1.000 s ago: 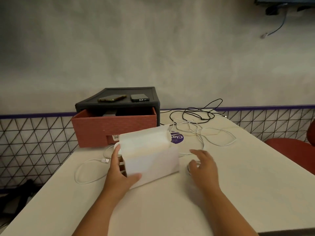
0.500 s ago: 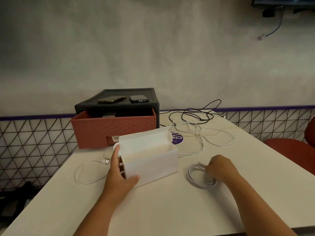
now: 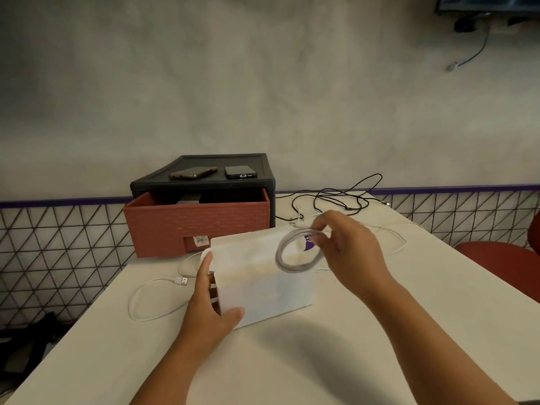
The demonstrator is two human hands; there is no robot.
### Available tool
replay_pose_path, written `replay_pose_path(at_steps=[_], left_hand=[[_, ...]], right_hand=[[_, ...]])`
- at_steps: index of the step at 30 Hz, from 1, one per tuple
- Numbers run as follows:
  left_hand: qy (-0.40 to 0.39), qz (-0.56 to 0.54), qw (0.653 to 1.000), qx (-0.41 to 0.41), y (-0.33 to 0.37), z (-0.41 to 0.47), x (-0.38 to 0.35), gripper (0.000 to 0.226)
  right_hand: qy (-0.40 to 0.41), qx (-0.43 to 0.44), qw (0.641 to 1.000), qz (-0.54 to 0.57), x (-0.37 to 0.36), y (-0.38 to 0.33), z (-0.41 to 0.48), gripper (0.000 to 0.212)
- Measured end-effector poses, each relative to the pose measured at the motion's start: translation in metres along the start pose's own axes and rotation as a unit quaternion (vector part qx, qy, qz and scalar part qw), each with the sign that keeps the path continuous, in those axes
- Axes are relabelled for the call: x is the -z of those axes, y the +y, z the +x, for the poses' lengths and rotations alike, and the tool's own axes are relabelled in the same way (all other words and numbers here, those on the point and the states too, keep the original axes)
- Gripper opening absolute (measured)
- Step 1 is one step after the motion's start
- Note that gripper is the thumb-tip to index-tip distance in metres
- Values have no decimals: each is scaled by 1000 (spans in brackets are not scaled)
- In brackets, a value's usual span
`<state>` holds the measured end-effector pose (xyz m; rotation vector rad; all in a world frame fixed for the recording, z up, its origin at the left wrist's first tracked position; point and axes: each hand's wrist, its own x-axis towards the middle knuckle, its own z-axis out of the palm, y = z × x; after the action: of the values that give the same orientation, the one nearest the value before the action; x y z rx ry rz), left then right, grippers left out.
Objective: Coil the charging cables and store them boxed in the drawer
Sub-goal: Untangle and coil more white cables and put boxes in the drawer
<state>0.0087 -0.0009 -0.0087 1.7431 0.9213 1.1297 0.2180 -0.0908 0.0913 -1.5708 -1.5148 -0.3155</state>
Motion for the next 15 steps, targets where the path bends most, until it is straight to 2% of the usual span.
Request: replay_pose_path(at_steps=[5,11,13,15], left_hand=[[-13,-2,1000,-2,-2,0,2,106],[-18,-2,1000,-10,-4,2,1,106],[-20,-5,1000,-8,-6,3,1,106],[-20,-7,1000,-8,-7,3,2,108]], right_hand=[[36,115,990,-74,-30,3,5,5],[68,91,992,-48,-37,6,13,10],[47,65,996,-37,-39,9,11,9],[-7,67,996,-51,-42,14,8,6]])
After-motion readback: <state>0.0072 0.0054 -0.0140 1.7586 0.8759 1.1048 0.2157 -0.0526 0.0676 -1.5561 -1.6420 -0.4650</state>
